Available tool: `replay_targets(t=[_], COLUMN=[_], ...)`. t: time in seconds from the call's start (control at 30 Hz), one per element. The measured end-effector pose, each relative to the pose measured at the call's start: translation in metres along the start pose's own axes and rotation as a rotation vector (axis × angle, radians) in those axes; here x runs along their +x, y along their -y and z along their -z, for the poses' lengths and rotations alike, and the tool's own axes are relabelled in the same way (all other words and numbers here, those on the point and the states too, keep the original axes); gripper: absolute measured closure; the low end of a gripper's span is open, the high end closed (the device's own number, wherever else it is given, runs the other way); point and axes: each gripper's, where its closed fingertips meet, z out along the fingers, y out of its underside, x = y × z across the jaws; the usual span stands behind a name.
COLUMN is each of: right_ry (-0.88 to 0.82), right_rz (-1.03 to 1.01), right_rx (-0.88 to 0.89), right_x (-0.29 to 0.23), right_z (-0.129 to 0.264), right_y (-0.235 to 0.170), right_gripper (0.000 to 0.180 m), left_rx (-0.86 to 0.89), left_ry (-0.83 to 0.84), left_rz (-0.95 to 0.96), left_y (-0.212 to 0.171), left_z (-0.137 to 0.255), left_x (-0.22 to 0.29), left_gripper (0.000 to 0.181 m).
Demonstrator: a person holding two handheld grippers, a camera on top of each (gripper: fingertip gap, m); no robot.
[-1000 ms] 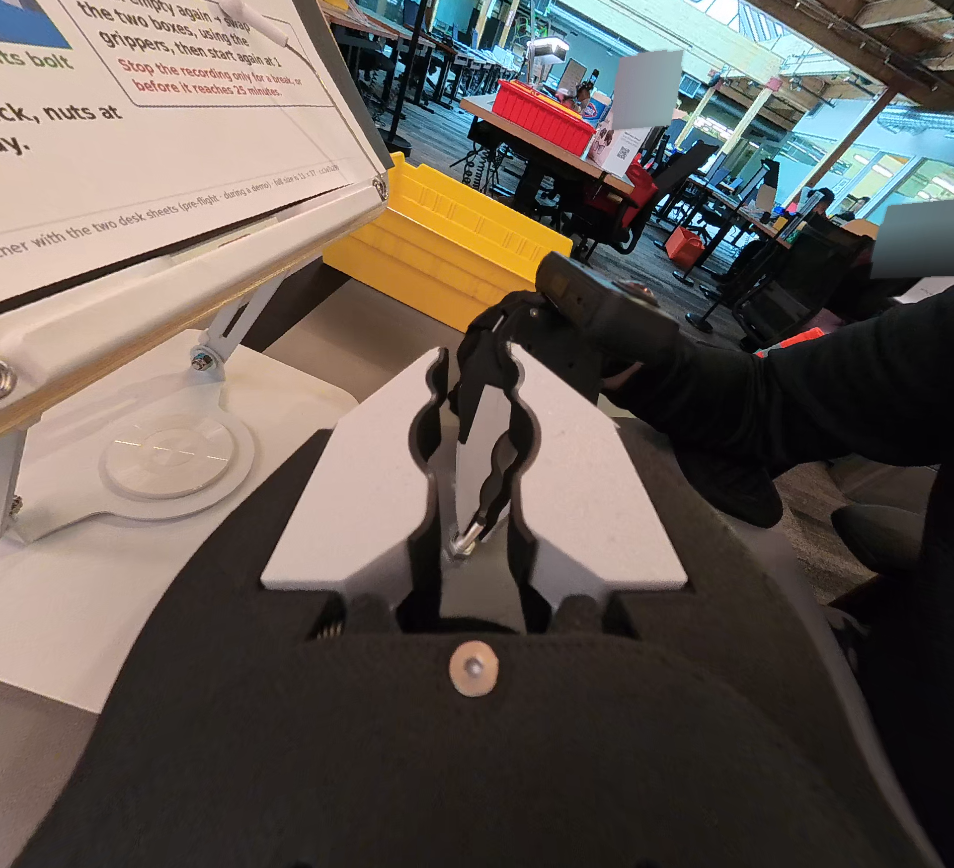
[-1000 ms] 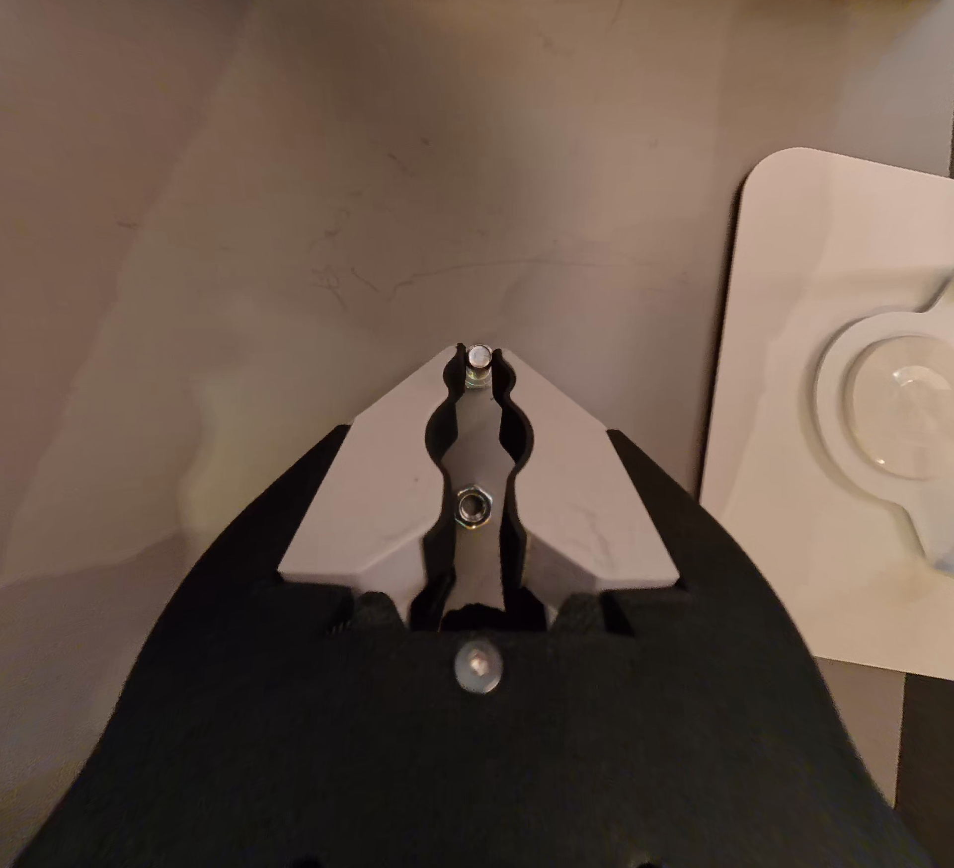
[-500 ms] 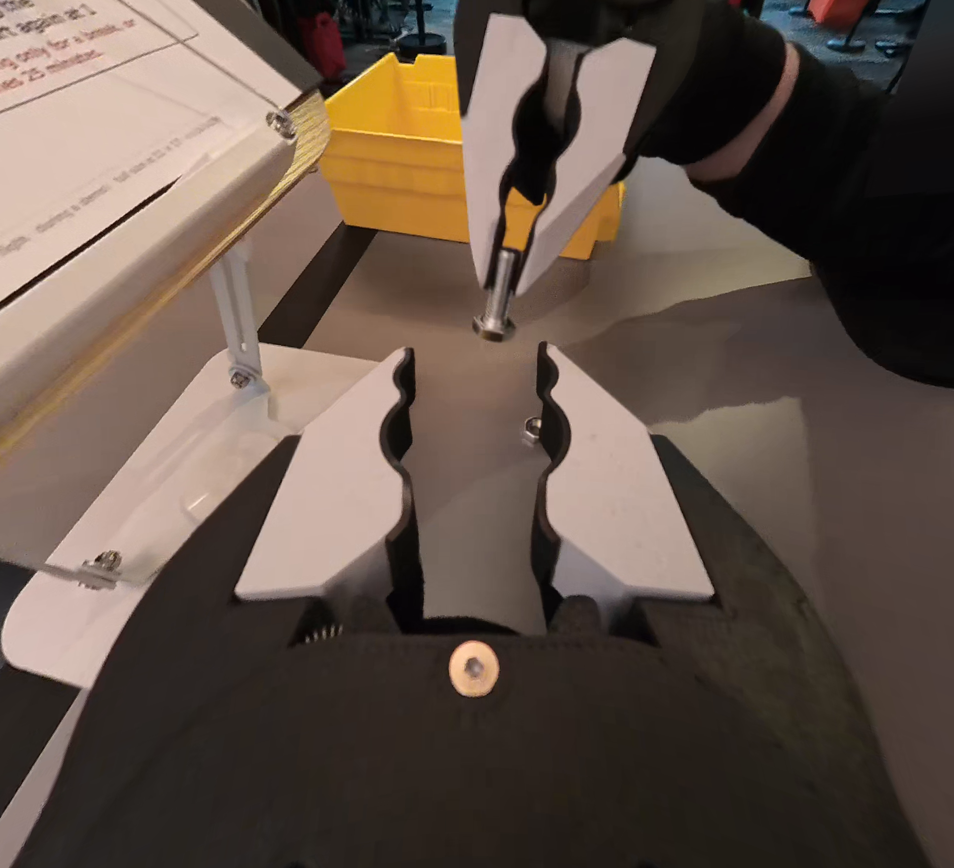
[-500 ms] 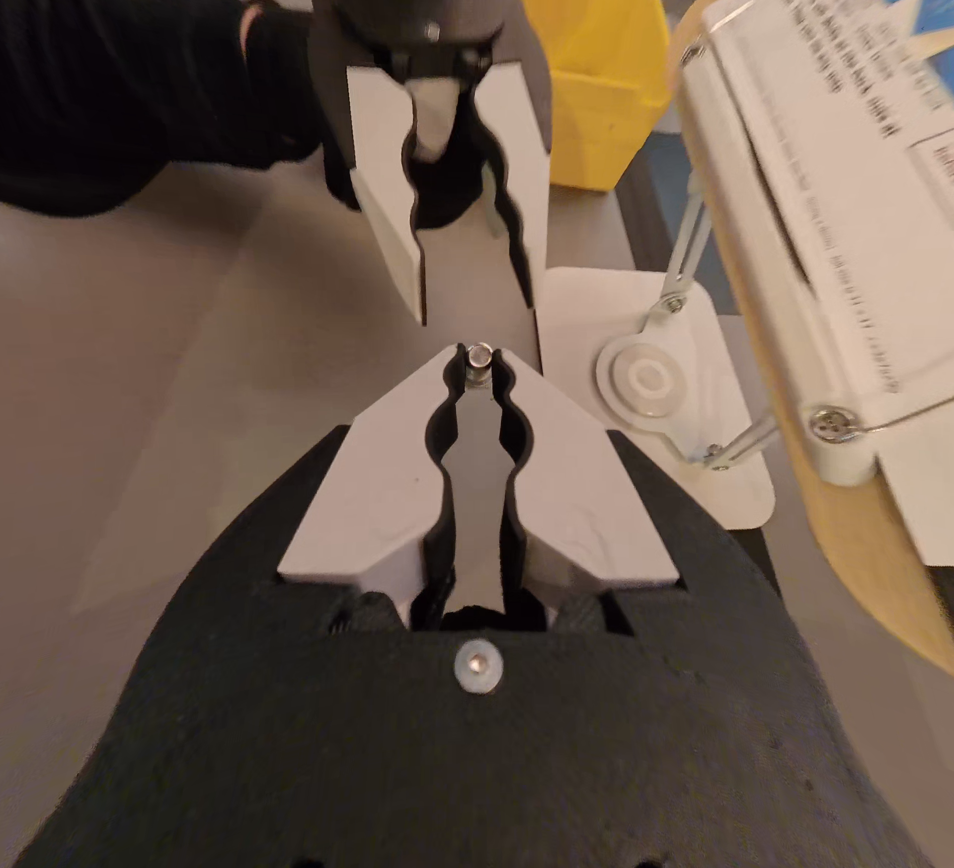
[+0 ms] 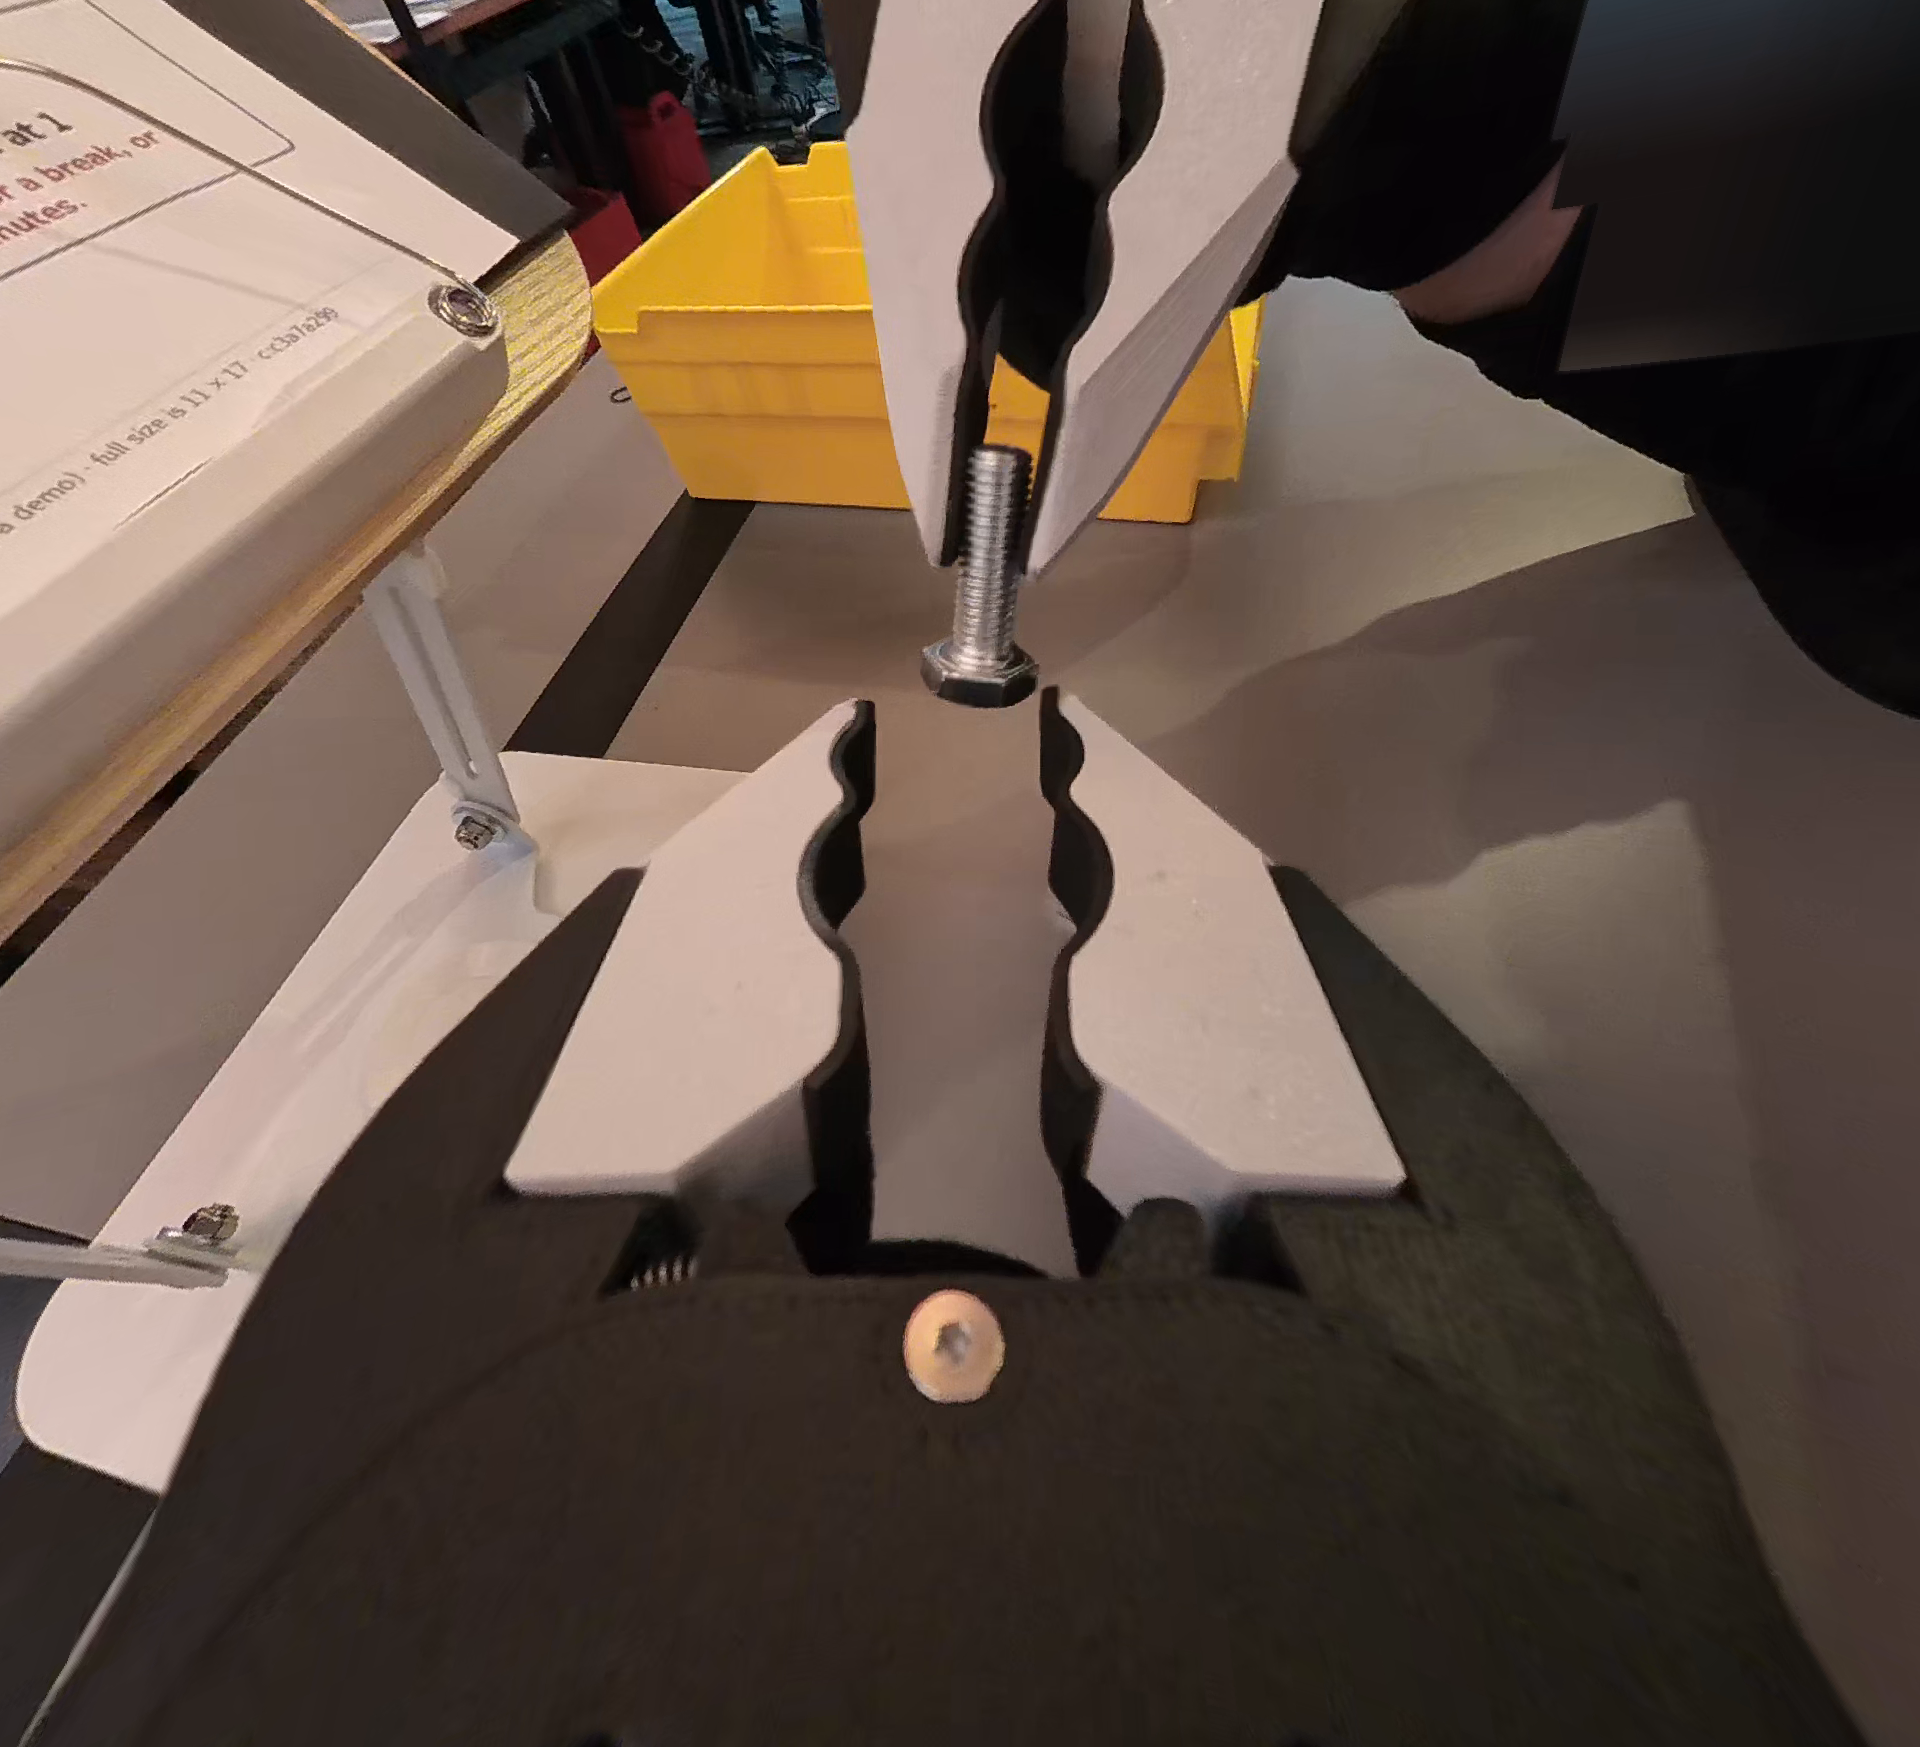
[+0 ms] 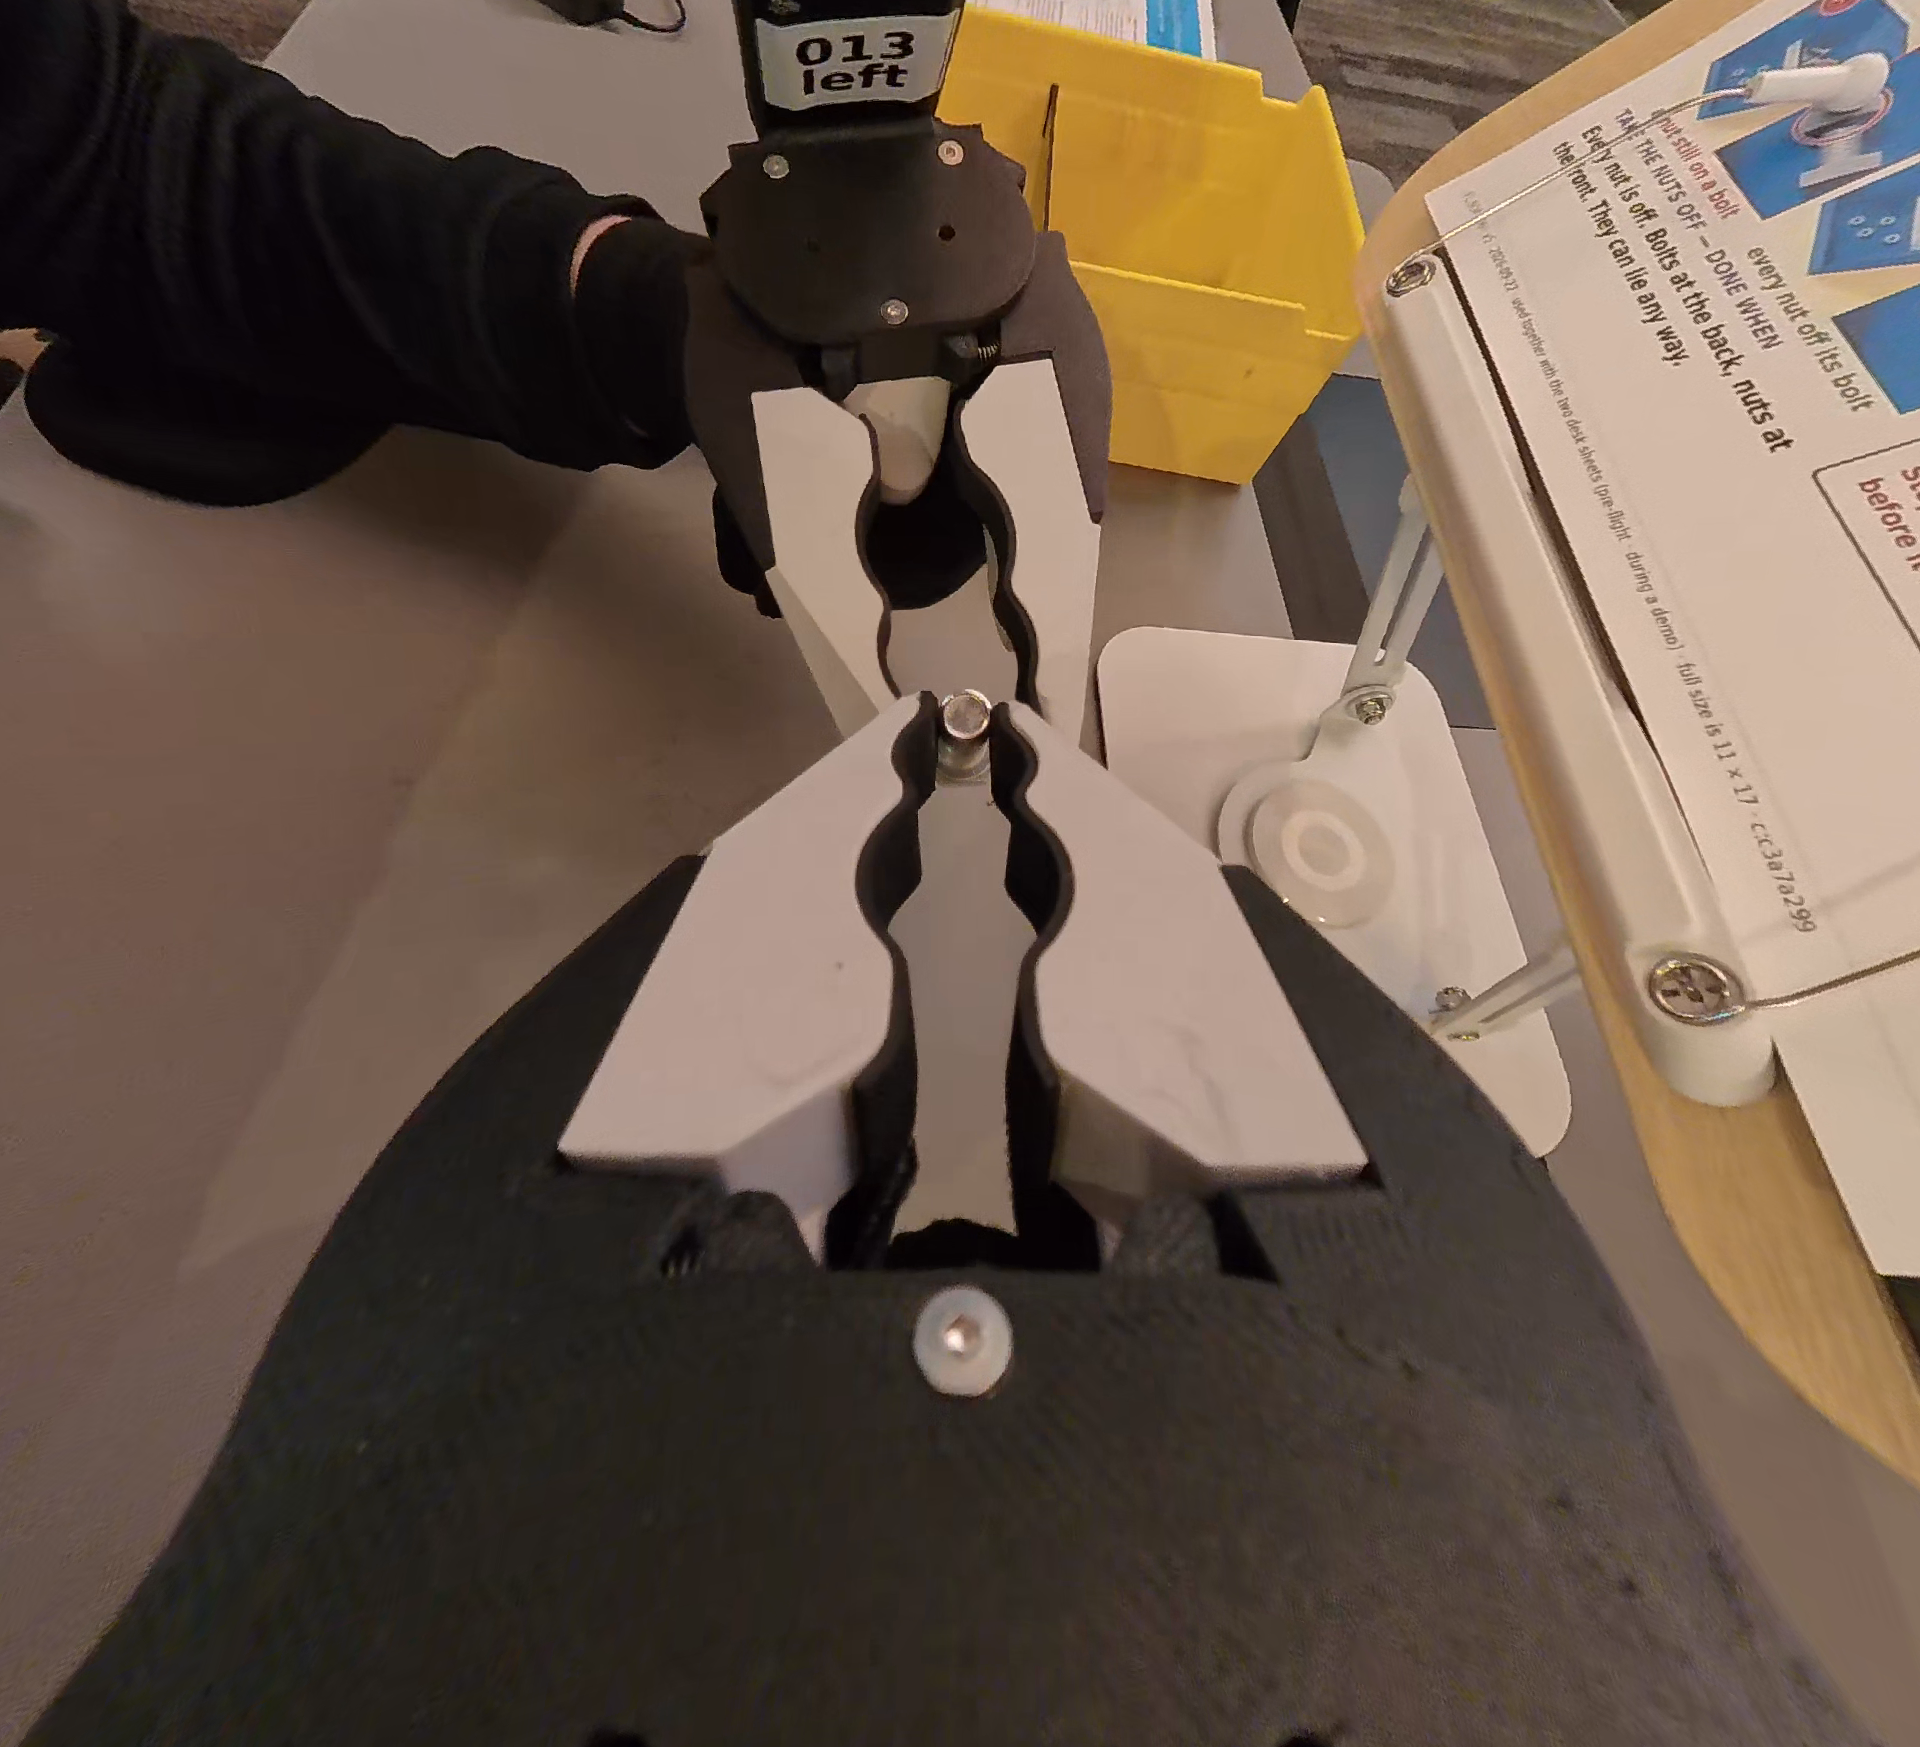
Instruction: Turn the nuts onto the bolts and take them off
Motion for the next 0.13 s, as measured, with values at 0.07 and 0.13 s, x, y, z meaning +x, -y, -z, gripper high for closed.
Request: replay_targets(t=[0.07, 0.13], right_ry=[0.0, -0.002], right_rz=[0.001, 0.002], right_rx=[0.002, 0.001], right_x=[0.0001, 0.0002], right_z=[0.0005, 0.0007], right_y=[0.0002, 0.0001], right_gripper=[0.172, 0.172], left_rx=[0.01, 0.012], left_ry=[-0.001, -0.003], left_rz=[0.008, 0.007], left_y=[0.0012, 0.0014], left_z=[0.0005, 0.0005], left_x=[-0.0004, 0.0001], left_gripper=[0.152, 0.155])
